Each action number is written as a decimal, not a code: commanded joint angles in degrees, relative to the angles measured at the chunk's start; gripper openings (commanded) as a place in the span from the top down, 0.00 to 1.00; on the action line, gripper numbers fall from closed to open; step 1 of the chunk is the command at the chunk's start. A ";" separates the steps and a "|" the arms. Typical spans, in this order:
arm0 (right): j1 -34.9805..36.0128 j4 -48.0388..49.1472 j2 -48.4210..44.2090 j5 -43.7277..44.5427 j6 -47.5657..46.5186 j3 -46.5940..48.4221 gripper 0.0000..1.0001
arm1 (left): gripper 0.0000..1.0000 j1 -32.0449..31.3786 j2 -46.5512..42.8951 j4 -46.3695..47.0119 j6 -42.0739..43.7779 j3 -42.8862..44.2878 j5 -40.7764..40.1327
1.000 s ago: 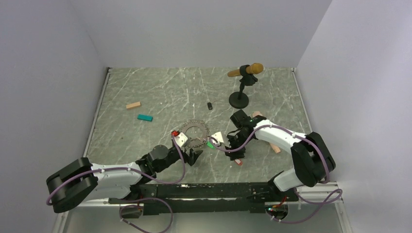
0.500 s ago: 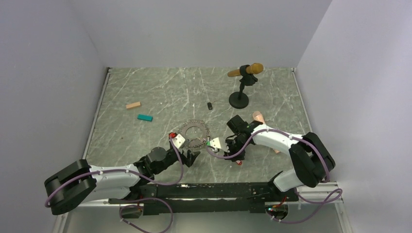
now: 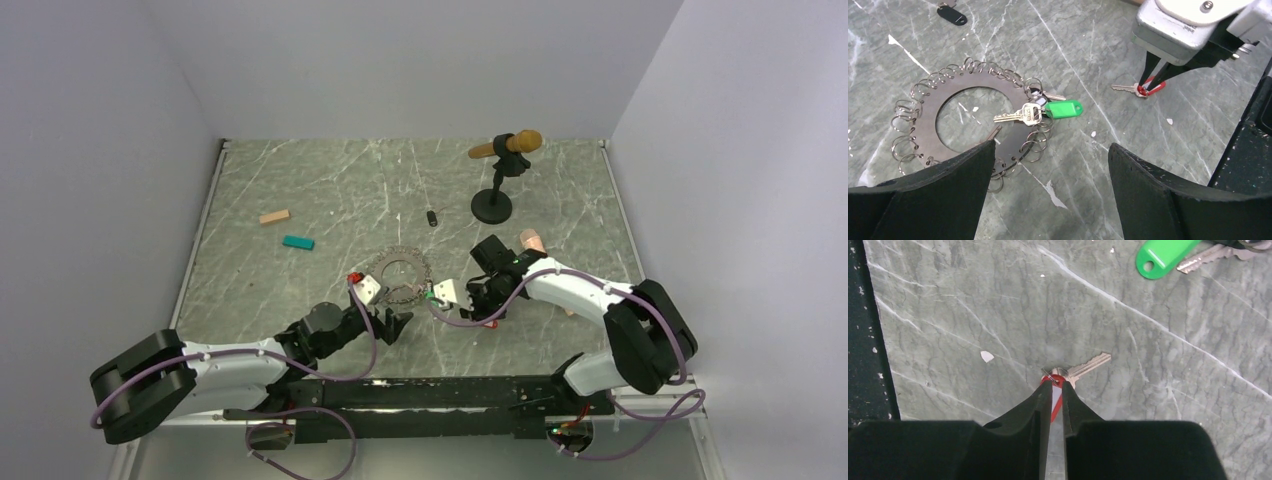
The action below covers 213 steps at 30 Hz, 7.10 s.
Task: Put the keys on the keyring
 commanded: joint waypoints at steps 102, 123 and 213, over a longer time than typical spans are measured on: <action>-0.87 -0.92 6.41 4.34 31.89 6.12 0.95 | 0.12 0.24 -6.85 -0.12 -13.82 -0.78 1.67; -1.44 4.54 -11.46 -9.43 7.08 1.90 1.00 | 0.20 0.06 3.48 25.03 -1.61 -1.50 16.92; -6.31 -3.57 -9.48 -35.81 -0.83 7.51 0.58 | 1.00 -2.25 31.59 49.71 5.27 4.74 20.22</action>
